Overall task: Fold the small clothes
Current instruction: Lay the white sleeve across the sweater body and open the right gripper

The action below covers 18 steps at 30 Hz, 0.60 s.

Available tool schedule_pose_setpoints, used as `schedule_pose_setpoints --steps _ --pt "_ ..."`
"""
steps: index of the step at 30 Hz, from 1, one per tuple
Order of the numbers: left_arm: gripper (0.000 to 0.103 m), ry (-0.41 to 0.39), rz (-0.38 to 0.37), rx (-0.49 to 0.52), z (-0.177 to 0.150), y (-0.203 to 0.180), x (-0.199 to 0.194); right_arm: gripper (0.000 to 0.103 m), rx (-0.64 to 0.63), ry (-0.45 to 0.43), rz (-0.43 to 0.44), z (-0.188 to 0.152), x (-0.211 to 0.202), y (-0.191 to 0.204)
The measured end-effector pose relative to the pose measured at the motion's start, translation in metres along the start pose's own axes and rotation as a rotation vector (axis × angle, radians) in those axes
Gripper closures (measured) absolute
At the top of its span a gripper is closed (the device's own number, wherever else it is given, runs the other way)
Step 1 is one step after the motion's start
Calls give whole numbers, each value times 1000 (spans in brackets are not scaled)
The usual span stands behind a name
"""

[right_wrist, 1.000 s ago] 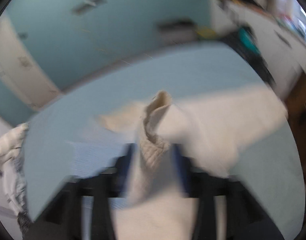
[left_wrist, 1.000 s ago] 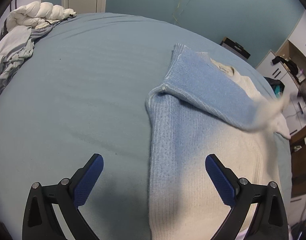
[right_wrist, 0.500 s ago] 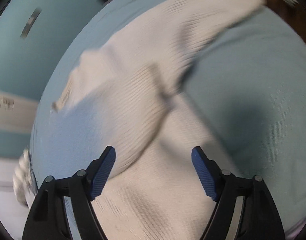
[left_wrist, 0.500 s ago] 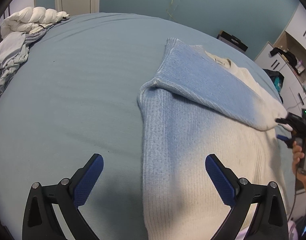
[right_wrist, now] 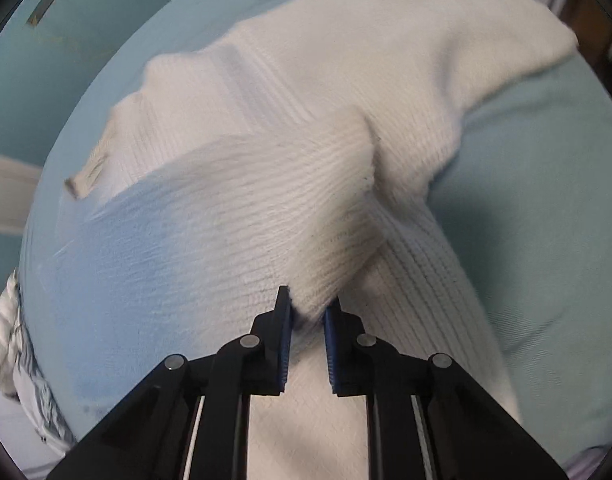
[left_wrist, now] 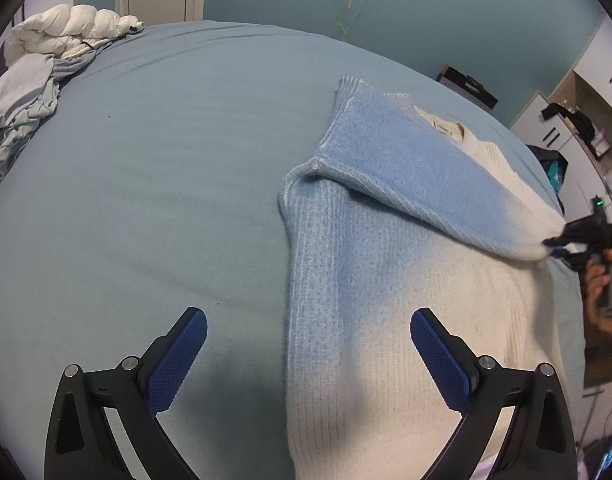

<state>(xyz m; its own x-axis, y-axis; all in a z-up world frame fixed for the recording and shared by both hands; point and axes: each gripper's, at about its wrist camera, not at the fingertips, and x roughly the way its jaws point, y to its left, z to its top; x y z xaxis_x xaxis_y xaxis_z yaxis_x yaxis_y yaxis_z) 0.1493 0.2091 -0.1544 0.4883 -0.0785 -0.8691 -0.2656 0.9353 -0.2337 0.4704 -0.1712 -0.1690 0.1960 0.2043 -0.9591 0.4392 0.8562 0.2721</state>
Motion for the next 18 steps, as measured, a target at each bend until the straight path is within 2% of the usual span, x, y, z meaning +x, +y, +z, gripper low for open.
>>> schedule_pose_setpoints --steps 1,3,4,5,6,7,8,10,12,13,14,16,18 --pt "1 -1 1 0 0 0 0 91 20 -5 43 4 -15 2" --pt "1 6 8 0 0 0 2 77 60 -49 120 10 -39 -1" --pt "1 11 10 0 0 -1 3 46 80 -89 129 12 -49 -4" --pt "1 16 10 0 -1 -1 5 8 101 -149 122 14 -60 -11" --pt "1 20 9 1 -1 -3 5 0 115 -208 110 12 -68 -18" --pt "1 21 9 4 -2 -4 5 1 129 -279 90 8 -75 -29" --pt "1 19 10 13 -2 -6 5 1 129 -303 70 7 -76 -38" --pt "1 13 11 24 -3 -9 4 1 109 -255 64 2 -61 -52" --pt "1 15 12 34 -4 -12 4 9 46 -179 54 -7 -39 -56" --pt "1 18 12 35 -3 -13 6 20 -15 -158 0 -14 -29 -56" --pt "1 20 11 36 -4 -13 6 27 -87 -154 -66 -21 -20 -51" --pt "1 23 9 34 -4 -13 8 28 -260 -191 -226 -35 -2 -32" --pt "1 24 9 34 -3 -12 10 28 -409 -238 -320 -42 9 -15"
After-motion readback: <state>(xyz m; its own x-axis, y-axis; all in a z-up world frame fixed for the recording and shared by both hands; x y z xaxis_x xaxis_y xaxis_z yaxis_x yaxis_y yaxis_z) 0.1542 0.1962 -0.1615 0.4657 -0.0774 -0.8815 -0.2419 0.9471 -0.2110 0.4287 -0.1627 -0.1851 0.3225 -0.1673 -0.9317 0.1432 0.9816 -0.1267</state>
